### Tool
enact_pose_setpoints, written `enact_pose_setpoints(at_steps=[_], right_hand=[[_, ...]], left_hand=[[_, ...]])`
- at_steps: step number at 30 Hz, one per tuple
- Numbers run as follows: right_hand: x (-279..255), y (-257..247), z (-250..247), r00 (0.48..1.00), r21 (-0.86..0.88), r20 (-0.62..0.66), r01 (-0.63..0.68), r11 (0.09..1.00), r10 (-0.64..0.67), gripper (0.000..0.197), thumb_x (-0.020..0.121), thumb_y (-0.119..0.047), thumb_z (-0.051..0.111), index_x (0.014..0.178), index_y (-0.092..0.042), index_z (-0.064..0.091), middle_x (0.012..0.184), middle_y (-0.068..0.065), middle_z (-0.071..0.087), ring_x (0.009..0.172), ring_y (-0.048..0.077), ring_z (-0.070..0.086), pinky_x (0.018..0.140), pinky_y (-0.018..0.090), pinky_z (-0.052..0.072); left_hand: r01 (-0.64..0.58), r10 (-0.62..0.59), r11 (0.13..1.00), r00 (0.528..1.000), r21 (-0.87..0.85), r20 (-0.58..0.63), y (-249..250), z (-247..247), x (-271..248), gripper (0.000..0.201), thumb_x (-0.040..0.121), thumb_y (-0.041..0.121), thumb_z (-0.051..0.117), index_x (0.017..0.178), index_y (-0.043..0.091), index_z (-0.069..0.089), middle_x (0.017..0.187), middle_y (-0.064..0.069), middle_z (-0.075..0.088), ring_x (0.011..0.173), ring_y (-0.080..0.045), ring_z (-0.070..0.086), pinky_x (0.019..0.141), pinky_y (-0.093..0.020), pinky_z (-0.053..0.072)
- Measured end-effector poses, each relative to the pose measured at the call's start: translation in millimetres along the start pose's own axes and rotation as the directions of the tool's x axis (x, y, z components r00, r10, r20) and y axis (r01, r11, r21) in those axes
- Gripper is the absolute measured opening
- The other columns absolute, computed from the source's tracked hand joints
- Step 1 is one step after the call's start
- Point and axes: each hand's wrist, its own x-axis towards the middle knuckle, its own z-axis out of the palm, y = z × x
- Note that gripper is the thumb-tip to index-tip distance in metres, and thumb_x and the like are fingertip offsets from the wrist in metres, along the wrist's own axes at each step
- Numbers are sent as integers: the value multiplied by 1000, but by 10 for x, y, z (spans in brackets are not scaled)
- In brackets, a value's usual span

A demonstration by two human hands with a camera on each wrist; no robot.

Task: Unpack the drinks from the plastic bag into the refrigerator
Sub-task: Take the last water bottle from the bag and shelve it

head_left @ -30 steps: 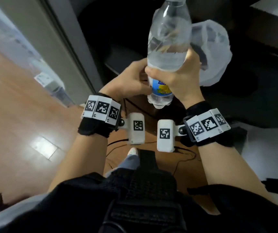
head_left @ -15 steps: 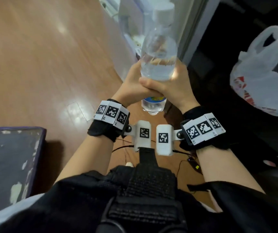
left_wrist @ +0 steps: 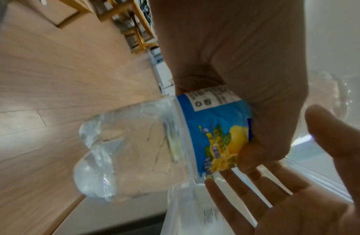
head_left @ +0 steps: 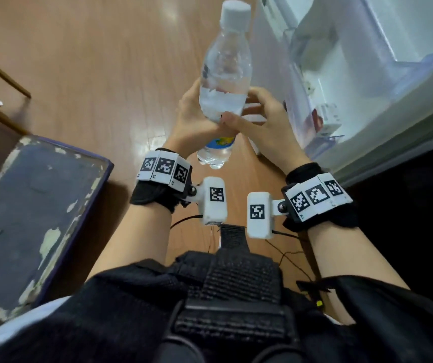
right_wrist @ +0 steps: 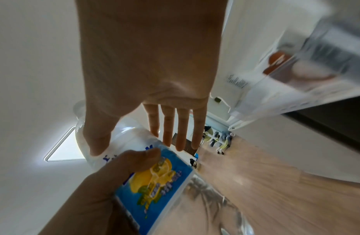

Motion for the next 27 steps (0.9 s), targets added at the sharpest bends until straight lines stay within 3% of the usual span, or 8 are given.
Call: enact_pose_setpoints(at_steps=[4,8,12,18,23,25,27], right_hand=[[550,43,75,995,9,91,26,1000,-27,52,75,-46,69,116,-17,59,110,-4,65,99,11,63,84,24,55],[1101,109,122,992,49,118,37,998,-43,46,72,-55,66,105,-23,60,100,-7,65,92,8,65,85,29,55],[1546,130,253,988,54,152,30,998,-38,34,67,-62,61,89,-37,60,94,-9,67,94,18,67,87,39,56],[2420,53,452,987,94,157,18,995,-33,30,66,-58,63,84,-35,60,91,-2,68,84,16,68,79,34,56],[3262,16,675,998,136,66,-17,991,8,8,80,-34,67,83,-31,60,83,-5,66,71,7,66,69,21,53],[3570,-18,738,999,142,3,-37,989,37,5,81,-29,66,82,-29,61,81,-6,66,67,5,65,69,24,53],[3850,-25,754,997,159,-51,-47,986,56,2,85,-25,64,84,-26,63,81,-6,67,68,7,66,74,30,53]], left_hand=[[28,-24,999,995,39,-95,-99,-217,368,69,54,11,80,114,-8,53,98,-4,67,90,-7,66,80,-25,56],[46,-27,995,980,92,-198,-201,-438,776,70,48,18,81,111,2,56,100,-7,68,90,-11,68,82,-31,59],[80,-59,994,968,76,-245,-270,-620,1150,72,47,16,83,112,1,57,105,-17,68,98,-27,69,85,-44,59],[93,-67,991,965,92,-253,-407,-948,1978,69,46,14,83,108,0,56,104,-21,68,97,-33,69,82,-54,57],[98,-88,993,986,61,-140,-476,-1318,2864,69,51,3,81,111,-9,51,107,-27,66,95,-32,69,82,-46,59],[106,-103,994,992,41,-76,-461,-1456,3219,67,53,-4,79,113,-12,50,107,-29,64,89,-23,70,78,-36,61],[104,-104,994,994,37,-18,-464,-1560,3587,65,53,-5,78,113,-12,52,99,-19,67,80,-9,68,70,-23,58]])
